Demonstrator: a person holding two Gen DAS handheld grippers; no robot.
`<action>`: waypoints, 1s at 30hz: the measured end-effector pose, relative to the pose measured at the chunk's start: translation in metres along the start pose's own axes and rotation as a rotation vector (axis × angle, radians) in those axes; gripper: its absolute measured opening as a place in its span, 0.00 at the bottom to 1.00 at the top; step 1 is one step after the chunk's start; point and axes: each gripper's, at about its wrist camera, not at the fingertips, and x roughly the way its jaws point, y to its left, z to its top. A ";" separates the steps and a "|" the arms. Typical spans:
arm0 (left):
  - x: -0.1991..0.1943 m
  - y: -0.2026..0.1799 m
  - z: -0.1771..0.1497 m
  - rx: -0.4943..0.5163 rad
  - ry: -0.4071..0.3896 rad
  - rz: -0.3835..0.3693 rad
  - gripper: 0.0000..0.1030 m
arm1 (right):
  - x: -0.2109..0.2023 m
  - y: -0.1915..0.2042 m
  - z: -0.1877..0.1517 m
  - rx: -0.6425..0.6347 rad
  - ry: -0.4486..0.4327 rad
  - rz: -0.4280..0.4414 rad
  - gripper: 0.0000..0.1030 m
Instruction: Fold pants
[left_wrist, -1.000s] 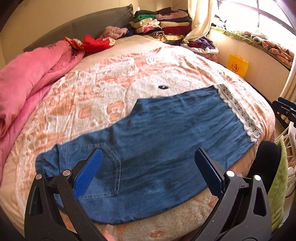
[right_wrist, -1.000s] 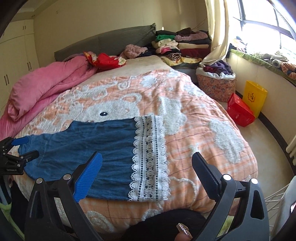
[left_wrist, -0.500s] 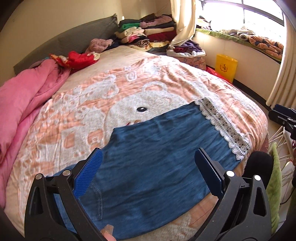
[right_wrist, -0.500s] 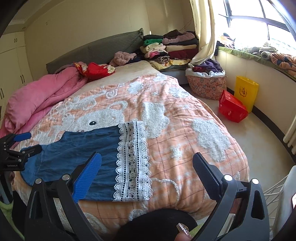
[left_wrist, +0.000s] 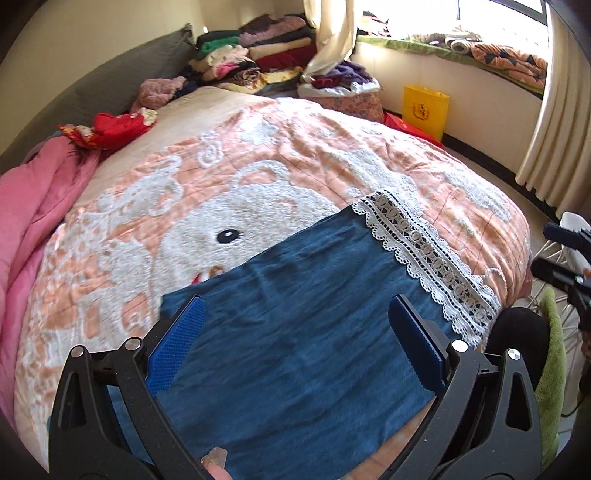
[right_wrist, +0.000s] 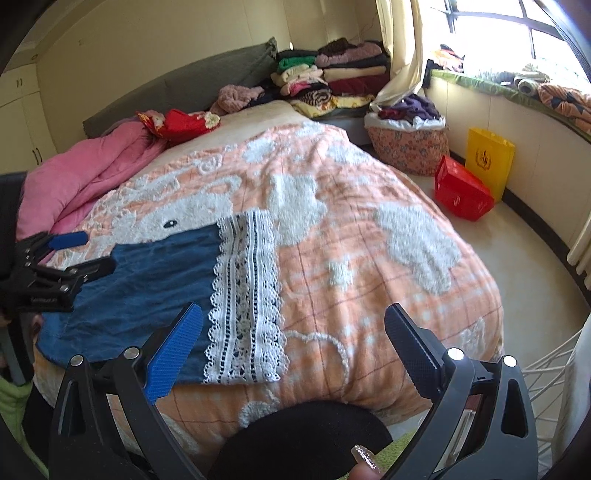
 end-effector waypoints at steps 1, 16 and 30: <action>0.004 0.000 0.002 0.005 0.005 -0.003 0.91 | 0.003 0.000 -0.002 0.004 0.011 0.010 0.96; 0.062 -0.017 0.046 0.100 0.053 -0.056 0.91 | 0.032 0.016 -0.011 -0.019 0.089 0.055 0.96; 0.115 -0.031 0.064 0.174 0.101 -0.110 0.91 | 0.048 0.014 -0.016 0.012 0.130 0.063 0.96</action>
